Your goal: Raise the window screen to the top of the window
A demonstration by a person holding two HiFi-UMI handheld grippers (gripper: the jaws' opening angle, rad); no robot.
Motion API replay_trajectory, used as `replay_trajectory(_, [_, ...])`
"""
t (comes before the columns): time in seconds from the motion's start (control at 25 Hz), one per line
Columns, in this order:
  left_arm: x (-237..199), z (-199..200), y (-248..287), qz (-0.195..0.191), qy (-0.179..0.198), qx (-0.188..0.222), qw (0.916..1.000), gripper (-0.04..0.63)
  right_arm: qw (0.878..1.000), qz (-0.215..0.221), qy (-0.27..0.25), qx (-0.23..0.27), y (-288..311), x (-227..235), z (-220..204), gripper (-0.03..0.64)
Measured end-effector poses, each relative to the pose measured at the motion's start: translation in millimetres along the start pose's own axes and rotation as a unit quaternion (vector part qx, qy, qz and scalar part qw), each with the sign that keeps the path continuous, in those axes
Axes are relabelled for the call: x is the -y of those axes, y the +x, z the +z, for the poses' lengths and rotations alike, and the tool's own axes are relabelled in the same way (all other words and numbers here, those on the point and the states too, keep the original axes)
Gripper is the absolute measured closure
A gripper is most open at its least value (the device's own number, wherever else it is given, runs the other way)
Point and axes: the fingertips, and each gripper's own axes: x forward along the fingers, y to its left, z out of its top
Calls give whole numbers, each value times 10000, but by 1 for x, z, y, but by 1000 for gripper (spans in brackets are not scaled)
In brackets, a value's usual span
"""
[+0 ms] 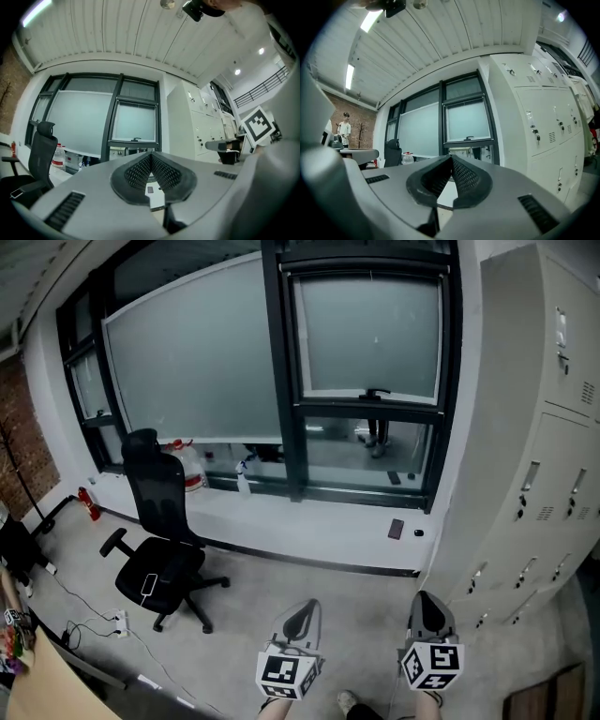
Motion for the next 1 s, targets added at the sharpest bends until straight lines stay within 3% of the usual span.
replay_trajectory(0.24, [-1,-10,-50,81,-204,-179,9996,592,9997,-147,195,-43,-55,-15,-2,609])
replay_trajectory(0.52, [13,16,-75,207,-285,221,9991,592,9996,-55,223,154,-97,-30,17,609])
replay_trajectory(0.84, [94,50,-112,40,10,416,9991,592,9993,153,-77,327,-163,-33,45,609])
replay_trajectory(1.0, [140,52,-145,-36,347,443,9984,592,9985,329,-173,406,-206,-40,43,611])
